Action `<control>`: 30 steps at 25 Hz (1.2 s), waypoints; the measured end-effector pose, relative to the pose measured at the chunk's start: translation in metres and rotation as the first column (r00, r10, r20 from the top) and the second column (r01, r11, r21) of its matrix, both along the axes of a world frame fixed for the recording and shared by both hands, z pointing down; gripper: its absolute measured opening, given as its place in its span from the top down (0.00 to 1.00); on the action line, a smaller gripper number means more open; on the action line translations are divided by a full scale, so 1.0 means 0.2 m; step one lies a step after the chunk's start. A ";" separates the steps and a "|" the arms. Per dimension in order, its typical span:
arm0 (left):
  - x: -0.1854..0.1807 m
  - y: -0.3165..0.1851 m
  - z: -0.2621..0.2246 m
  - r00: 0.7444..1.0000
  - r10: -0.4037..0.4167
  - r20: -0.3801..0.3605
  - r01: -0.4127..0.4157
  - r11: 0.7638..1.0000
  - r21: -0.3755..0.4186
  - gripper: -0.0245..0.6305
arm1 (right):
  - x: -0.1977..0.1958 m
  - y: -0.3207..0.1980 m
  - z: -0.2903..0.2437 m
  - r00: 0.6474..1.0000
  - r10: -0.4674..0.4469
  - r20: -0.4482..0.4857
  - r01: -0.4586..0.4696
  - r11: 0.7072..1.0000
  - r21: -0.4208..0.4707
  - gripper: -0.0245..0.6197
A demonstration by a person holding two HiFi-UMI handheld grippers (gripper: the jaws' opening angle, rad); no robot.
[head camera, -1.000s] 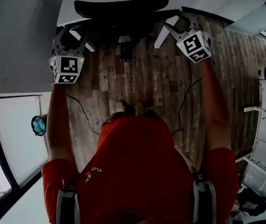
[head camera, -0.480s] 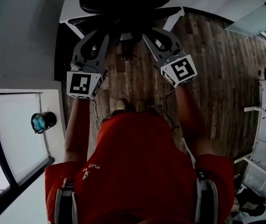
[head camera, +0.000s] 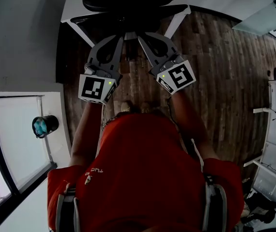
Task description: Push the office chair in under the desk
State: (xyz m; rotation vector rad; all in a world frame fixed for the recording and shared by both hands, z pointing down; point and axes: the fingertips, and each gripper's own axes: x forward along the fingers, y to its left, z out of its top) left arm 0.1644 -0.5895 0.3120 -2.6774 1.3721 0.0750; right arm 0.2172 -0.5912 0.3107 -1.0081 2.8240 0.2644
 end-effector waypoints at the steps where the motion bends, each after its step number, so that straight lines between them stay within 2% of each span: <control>1: 0.00 0.00 0.00 1.000 0.006 -0.002 -0.006 1.000 0.000 0.95 | 0.00 0.01 0.00 1.000 0.002 0.007 -0.002 1.000 -0.005 0.92; 10: 0.03 0.02 0.00 0.999 0.038 -0.018 -0.038 0.999 -0.009 0.95 | 0.00 0.02 0.01 0.999 0.014 0.035 -0.013 1.000 -0.021 0.92; 30: 0.06 0.04 -0.01 0.997 0.069 -0.042 -0.069 0.998 0.002 0.95 | 0.03 0.05 0.01 0.999 0.034 0.011 -0.034 0.999 -0.008 0.92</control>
